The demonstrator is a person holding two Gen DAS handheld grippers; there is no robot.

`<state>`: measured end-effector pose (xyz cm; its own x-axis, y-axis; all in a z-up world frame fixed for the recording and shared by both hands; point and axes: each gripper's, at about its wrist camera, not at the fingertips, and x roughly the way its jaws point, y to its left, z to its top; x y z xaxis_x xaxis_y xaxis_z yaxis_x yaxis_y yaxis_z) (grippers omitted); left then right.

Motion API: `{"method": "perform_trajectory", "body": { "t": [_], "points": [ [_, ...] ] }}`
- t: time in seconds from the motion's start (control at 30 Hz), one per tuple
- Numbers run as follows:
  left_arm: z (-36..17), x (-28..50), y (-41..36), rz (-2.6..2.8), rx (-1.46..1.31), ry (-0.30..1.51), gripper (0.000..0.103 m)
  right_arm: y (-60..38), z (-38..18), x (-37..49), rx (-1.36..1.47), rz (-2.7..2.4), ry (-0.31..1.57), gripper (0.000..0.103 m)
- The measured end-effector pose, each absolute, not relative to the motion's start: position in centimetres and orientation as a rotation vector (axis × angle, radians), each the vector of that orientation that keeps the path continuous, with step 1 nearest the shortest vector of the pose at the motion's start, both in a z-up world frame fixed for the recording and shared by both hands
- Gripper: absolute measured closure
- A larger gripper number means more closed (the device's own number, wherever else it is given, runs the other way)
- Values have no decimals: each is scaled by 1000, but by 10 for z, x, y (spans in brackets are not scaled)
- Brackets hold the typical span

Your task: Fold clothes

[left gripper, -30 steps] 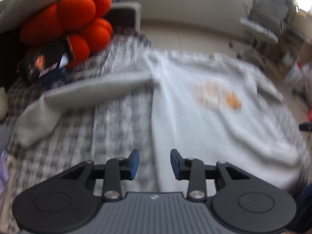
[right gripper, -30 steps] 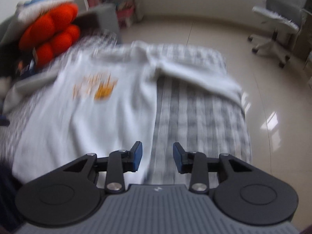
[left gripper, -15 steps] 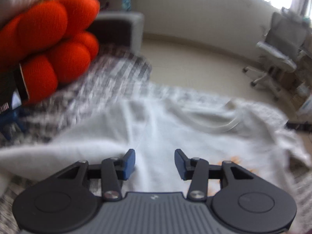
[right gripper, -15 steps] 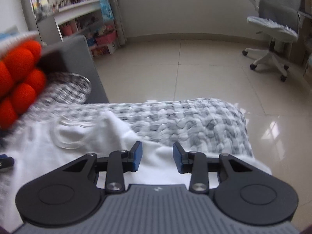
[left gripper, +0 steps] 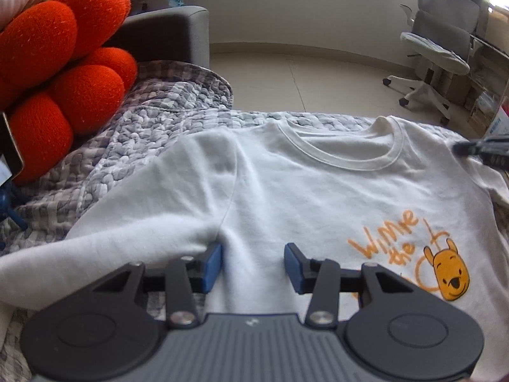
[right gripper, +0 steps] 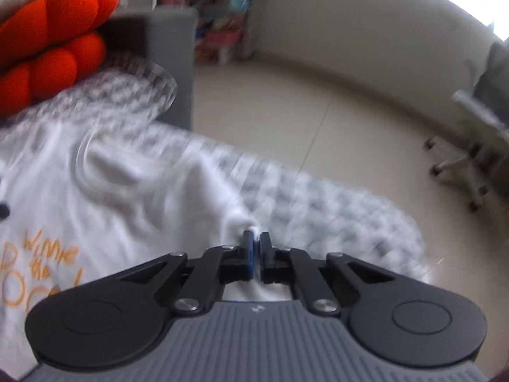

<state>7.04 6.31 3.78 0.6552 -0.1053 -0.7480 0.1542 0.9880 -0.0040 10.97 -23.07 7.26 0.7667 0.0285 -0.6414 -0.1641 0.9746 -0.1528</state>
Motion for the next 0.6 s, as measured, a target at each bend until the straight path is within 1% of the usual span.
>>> {"method": "perform_trajectory", "body": {
  "t": [0.07,0.17,0.2,0.27,0.37,0.5,0.6],
  "points": [
    [38,72,65,-141,42,847,59,-236,80,108,-189,59,647,99],
    [37,73,64,-136,48,846,59,-233,58,114,-249,44,705,99],
    [37,73,63,-134,50,845,59,-229,46,117,-280,39,735,98],
    [37,73,64,-133,43,843,59,-223,38,117,-317,36,734,95],
    [39,74,68,-135,15,844,59,-222,55,113,-290,26,694,94],
    [48,70,79,-114,-72,840,59,-217,82,102,-231,17,612,91],
    [55,60,86,-45,-66,819,56,-205,92,94,-235,30,591,87]
  ]
}}
